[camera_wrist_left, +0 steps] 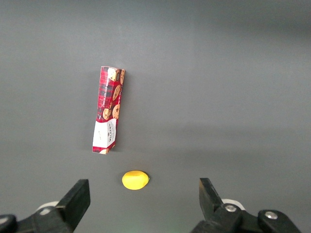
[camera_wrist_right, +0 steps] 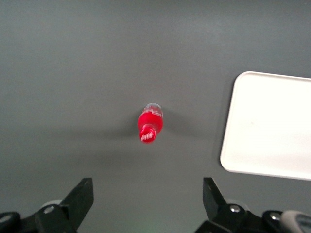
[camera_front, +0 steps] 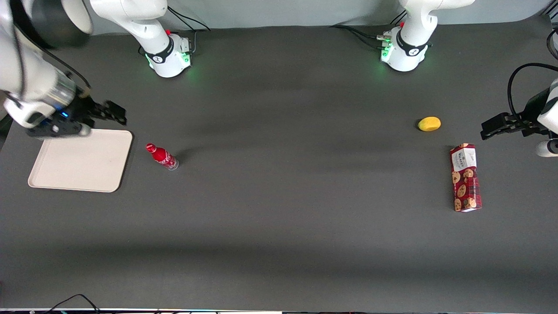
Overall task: Place coke bottle on tray
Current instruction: 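Move the right gripper over the tray toward the red Coca-Cola bottle, then lower the open right gripper around the bottle neck and close it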
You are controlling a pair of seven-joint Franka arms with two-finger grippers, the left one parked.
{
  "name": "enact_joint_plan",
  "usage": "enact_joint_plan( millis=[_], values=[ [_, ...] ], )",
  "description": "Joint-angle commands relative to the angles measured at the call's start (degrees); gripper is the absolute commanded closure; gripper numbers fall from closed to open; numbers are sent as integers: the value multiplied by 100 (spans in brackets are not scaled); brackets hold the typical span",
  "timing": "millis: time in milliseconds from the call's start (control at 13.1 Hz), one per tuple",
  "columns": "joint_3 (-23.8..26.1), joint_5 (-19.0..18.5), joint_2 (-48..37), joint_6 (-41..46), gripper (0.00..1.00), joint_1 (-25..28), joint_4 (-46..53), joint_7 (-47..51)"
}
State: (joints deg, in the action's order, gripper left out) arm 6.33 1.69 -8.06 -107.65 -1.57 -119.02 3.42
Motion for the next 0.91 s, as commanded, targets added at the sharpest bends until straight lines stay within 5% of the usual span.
enact_joint_plan(
  millis=[0,380,837],
  values=[
    [0,-29,-30,-1281,0,7,-1043,167],
    [61,-29,401,-2715,0,33,-1755,379],
    [79,-37,516,-3112,4,69,-2080,634]
  ],
)
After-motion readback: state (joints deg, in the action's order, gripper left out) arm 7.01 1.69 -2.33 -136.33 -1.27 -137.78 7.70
